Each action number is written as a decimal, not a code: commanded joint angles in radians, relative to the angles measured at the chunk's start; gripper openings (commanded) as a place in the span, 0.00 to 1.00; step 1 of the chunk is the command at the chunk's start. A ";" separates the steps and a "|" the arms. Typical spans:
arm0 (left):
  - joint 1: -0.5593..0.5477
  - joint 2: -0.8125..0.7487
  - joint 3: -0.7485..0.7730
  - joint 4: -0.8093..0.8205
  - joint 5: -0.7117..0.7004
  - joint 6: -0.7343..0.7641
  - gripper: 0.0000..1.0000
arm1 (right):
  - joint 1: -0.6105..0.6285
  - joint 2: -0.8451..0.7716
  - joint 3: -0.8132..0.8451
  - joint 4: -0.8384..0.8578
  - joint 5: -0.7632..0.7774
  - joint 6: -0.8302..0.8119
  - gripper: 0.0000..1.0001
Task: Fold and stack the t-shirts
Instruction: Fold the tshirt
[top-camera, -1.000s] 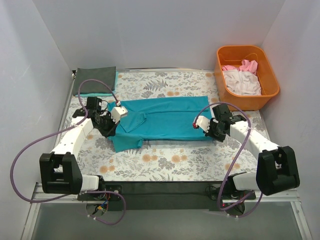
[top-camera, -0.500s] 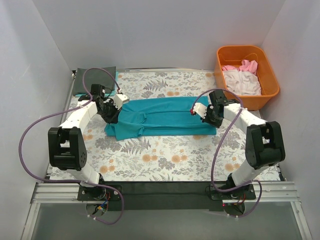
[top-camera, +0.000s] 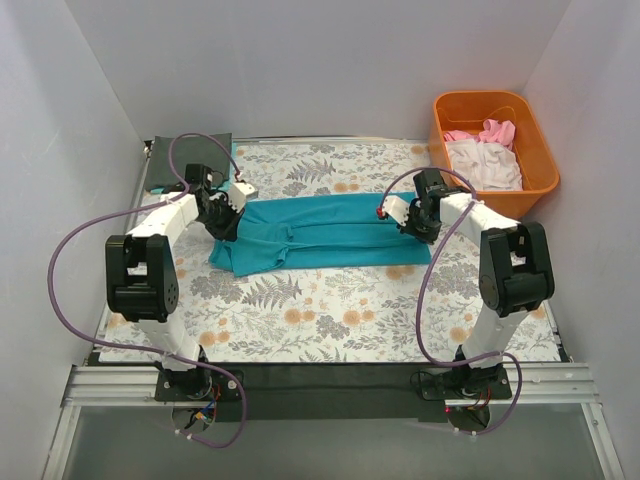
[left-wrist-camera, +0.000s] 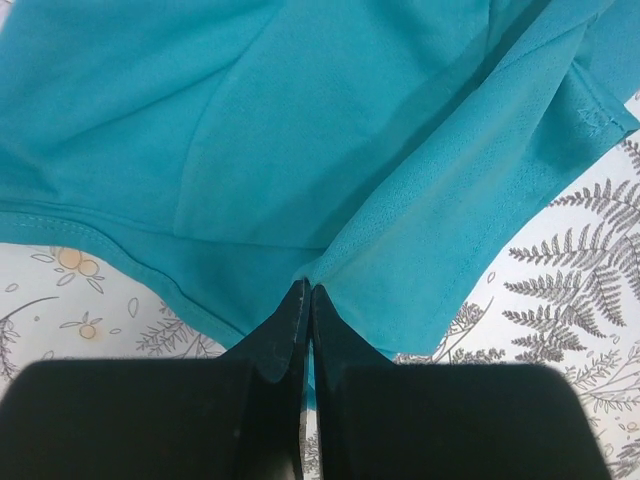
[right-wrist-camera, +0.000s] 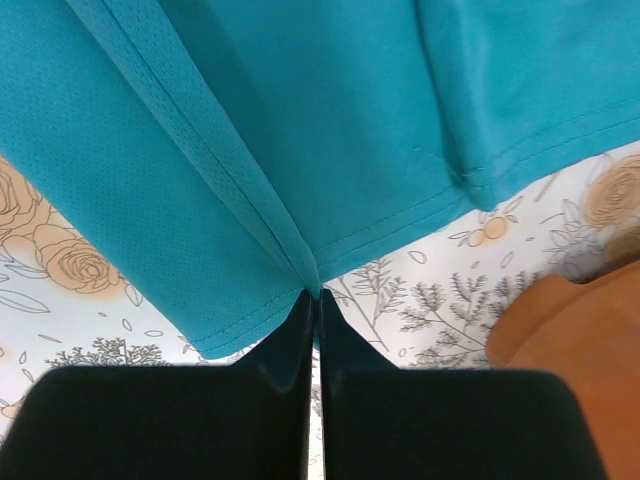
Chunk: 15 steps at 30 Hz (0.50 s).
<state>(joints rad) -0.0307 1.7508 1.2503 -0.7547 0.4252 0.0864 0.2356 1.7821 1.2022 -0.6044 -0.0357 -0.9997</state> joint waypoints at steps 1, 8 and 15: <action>0.008 -0.004 0.061 0.017 0.012 -0.010 0.00 | -0.009 0.007 0.062 0.005 0.000 -0.027 0.01; 0.011 0.030 0.070 0.037 -0.005 -0.007 0.00 | -0.007 0.057 0.082 0.006 0.003 -0.028 0.01; 0.012 0.073 0.070 0.100 0.000 -0.051 0.00 | -0.009 0.095 0.099 0.025 0.006 -0.004 0.01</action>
<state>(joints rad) -0.0261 1.8263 1.2934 -0.6994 0.4221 0.0582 0.2348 1.8713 1.2568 -0.5964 -0.0326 -0.9989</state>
